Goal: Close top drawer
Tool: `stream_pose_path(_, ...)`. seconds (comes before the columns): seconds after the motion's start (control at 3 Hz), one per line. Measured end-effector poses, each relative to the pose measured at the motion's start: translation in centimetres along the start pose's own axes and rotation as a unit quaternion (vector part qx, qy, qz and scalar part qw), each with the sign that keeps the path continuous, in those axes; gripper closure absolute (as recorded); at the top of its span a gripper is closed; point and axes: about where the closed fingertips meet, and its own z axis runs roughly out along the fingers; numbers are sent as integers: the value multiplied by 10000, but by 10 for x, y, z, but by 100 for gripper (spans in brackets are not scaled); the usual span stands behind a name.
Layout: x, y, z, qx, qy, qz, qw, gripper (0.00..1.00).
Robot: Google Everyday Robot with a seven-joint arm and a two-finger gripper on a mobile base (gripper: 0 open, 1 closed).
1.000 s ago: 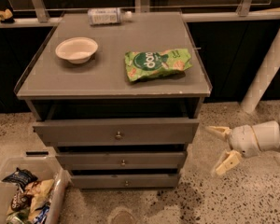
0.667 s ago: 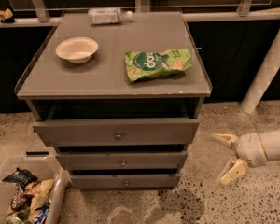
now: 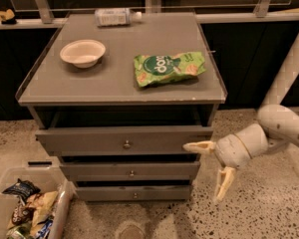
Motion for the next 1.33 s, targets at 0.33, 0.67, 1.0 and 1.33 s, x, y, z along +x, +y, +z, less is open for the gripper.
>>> stream_pose_path(0.33,-25,-20,21,-537,-179,-660,9962,0)
stream_pose_path(0.67,-28,-70,19,-274,-362,-743,9962,0)
stream_pose_path(1.0,-28,-70,19,-274,-363,-743,9962,0)
stream_pose_path(1.33,-27,-90,27,-115,-460,-627,9969,0)
